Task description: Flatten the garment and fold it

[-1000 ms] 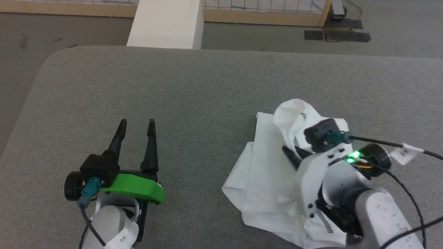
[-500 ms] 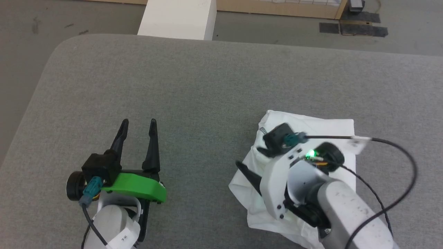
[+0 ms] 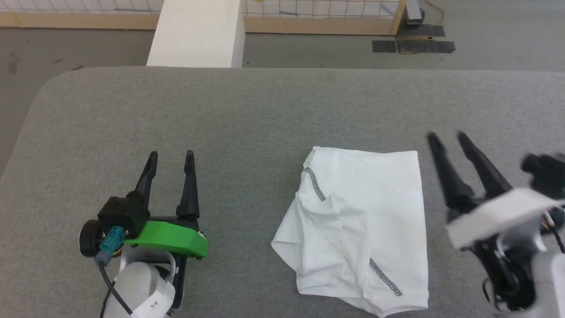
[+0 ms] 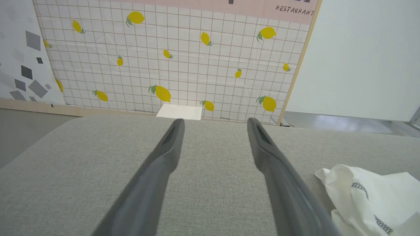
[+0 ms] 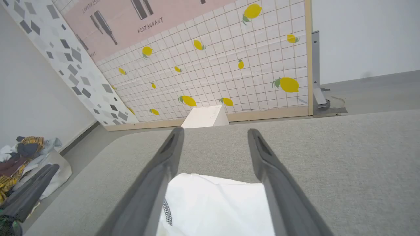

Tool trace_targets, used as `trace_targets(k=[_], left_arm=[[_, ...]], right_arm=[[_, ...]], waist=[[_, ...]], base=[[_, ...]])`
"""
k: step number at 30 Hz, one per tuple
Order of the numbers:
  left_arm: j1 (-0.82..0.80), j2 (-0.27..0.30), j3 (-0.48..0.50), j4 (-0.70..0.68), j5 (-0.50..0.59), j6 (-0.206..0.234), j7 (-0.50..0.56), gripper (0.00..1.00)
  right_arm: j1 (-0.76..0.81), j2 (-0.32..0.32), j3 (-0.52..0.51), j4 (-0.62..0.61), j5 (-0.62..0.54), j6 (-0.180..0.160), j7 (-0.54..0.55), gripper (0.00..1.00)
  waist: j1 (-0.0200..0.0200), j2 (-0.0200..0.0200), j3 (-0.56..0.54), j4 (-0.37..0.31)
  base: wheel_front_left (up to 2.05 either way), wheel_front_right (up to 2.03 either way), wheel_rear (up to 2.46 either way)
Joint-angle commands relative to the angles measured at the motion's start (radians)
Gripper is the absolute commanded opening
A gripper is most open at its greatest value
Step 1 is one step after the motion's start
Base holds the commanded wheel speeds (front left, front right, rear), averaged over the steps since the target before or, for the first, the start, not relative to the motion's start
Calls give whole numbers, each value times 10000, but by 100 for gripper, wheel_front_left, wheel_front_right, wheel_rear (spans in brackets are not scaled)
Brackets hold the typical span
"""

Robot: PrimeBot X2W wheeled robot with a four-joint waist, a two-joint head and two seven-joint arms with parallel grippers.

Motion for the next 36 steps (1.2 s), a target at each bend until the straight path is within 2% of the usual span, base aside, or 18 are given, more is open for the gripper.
trace_targets(k=[1,4,8,18,20,21,22,23,24,25,29,32,36], left_arm=[[80,-31,10,-45,51,-24,-47,100],[63,-31,-15,-50,47,-29,-47,100],[23,-31,-42,-54,31,-26,-47,100],[24,-31,-127,-8,-33,12,-47,100],[18,-31,-162,-7,-49,24,-47,100],[17,-31,-171,-9,-54,29,-47,100],[15,-31,-174,-11,-59,34,-47,100],[13,-31,-170,-15,-62,40,-47,100],[10,-31,-160,-22,-68,49,-47,100],[8,-31,-152,-28,-70,56,-47,100],[30,-32,-56,-84,-38,91,-47,100],[38,-32,6,-133,41,81,-47,100],[-20,-28,94,-245,142,52,-47,100]], right_arm=[[317,26,-304,218,357,-13,-62,100],[746,28,-918,1017,1134,-13,149,100],[939,29,-1131,2122,1894,-13,769,100],[284,31,-393,4119,3672,-13,1715,100],[182,31,-160,4336,3679,-13,1961,100],[162,31,-81,4411,3569,-13,2103,95],[146,31,-7,4475,3389,-13,2303,53],[137,31,31,4506,3229,-13,2473,36],[121,31,48,4485,3018,-13,2648,15],[104,31,10,4444,2854,-13,2734,0],[29,31,-65,3963,1845,-13,3228,0],[-66,-4,0,3317,611,-13,3856,0],[-255,-936,542,2479,-1044,-13,4514,0]], waist=[[-1,0,-57,-103],[-1,0,-43,-128],[-1,0,-10,-127],[-1,0,0,43],[-1,0,15,97],[-1,0,22,114],[-1,0,35,129],[-1,0,46,136],[-1,0,65,138],[-1,0,80,135],[-1,0,161,-11],[-1,0,241,-285],[-1,0,386,-814]], base=[[0,0,0],[0,0,0],[0,0,0],[0,0,0],[0,0,0],[0,0,0],[0,0,0],[0,0,0],[0,0,0],[0,0,0],[0,0,0],[0,0,0],[0,0,0]])
